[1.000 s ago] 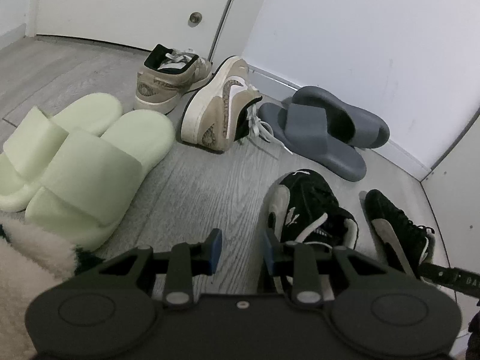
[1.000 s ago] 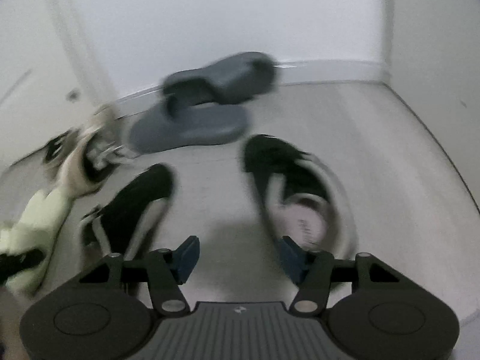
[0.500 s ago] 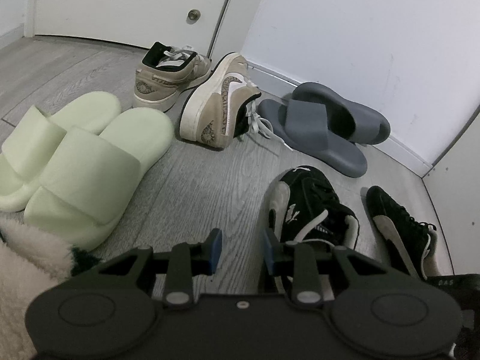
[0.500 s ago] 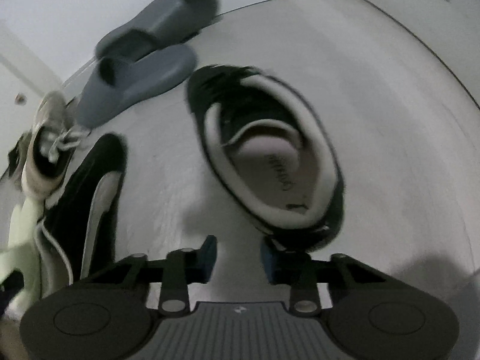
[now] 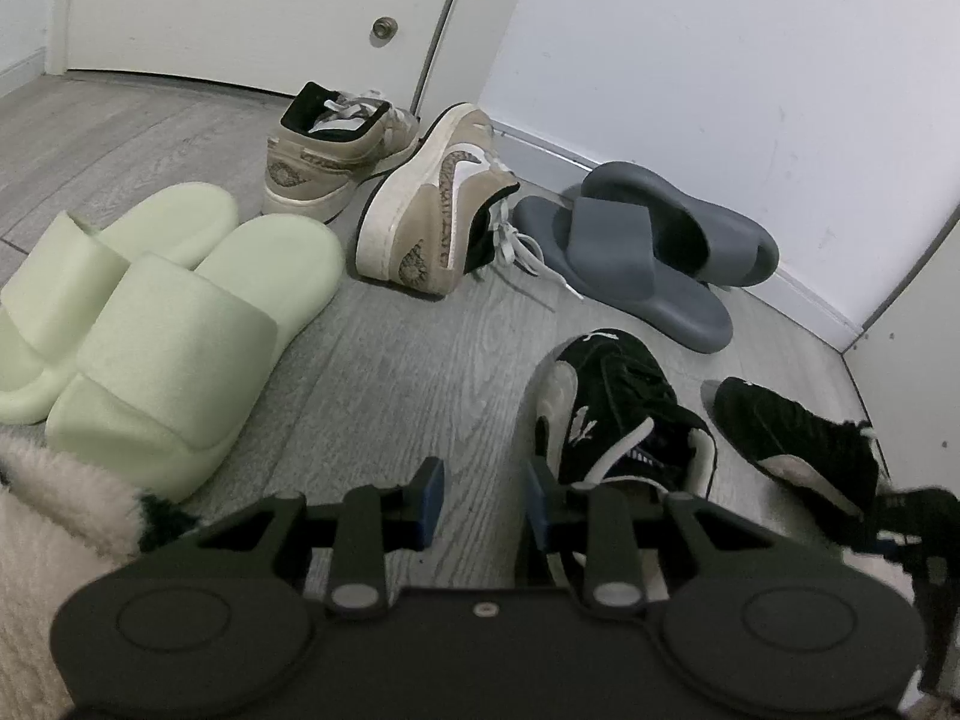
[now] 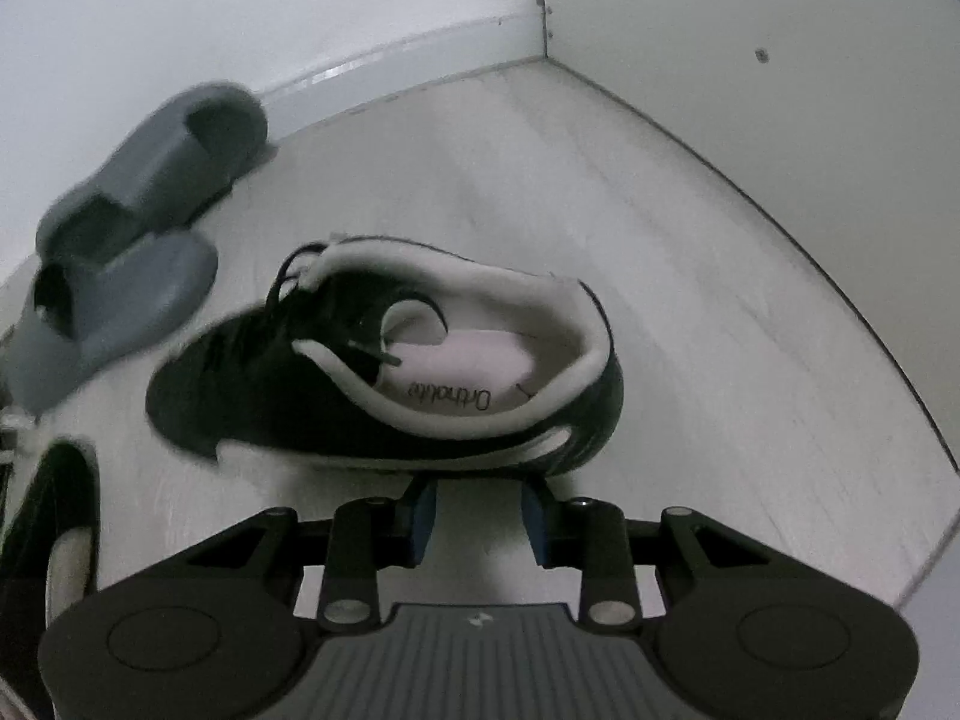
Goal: Organize scattered shoes
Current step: 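Lift the black sneaker with the right tool and turn it upright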
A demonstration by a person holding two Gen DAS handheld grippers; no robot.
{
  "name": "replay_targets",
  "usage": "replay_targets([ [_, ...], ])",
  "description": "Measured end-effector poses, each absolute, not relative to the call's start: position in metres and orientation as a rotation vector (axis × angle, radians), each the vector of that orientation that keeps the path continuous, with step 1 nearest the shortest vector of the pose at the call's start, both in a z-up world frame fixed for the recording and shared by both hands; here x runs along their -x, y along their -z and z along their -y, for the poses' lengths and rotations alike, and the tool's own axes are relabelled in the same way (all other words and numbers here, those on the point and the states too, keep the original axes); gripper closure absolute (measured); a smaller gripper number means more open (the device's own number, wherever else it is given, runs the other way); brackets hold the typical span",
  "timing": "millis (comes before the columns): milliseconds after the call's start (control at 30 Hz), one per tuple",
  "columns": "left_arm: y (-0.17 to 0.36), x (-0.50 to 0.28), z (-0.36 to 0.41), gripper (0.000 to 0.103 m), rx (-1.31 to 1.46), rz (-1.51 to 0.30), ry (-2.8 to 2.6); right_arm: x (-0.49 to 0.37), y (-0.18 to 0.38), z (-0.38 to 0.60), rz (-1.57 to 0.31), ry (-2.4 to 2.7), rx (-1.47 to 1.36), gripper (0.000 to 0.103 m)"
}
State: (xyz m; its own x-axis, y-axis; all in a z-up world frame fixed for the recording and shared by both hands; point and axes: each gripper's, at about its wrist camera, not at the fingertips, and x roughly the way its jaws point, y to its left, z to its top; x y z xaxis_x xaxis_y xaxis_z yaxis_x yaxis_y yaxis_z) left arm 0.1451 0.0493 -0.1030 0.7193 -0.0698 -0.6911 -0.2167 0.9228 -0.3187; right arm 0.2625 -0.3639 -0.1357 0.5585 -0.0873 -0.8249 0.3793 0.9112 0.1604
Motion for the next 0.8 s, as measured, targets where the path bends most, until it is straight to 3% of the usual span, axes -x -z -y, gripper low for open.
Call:
replay_targets([
  [200,0.103,-0.146,-0.05,0.073,0.405,-0.771,-0.089,-0.244,0.107,0.35,-0.776,0.273,-0.363,0.066],
  [333,0.106,-0.15,-0.049,0.073,0.402,-0.779,-0.088,-0.238,0.092,0.328,-0.657,0.218,-0.349,0.026],
  [367,0.106,-0.15,-0.048,0.073,0.398,-0.781,-0.087,-0.246,0.091,0.317,-0.633,0.179,-0.29,0.022],
  [500,0.106,-0.15,-0.047,0.073,0.392,-0.78,-0.084,-0.279,0.097,0.279,-0.621,0.111,-0.078,0.024],
  [567,0.106,-0.149,-0.048,0.073,0.401,-0.78,-0.085,-0.296,0.109,0.261,-0.628,0.097,0.048,0.039],
  [633,0.107,-0.148,-0.05,0.073,0.41,-0.78,-0.085,-0.316,0.123,0.242,-0.633,0.076,0.184,0.046],
  [800,0.107,-0.15,-0.051,0.073,0.415,-0.783,-0.081,-0.337,0.142,0.248,-0.687,0.047,0.175,0.053],
])
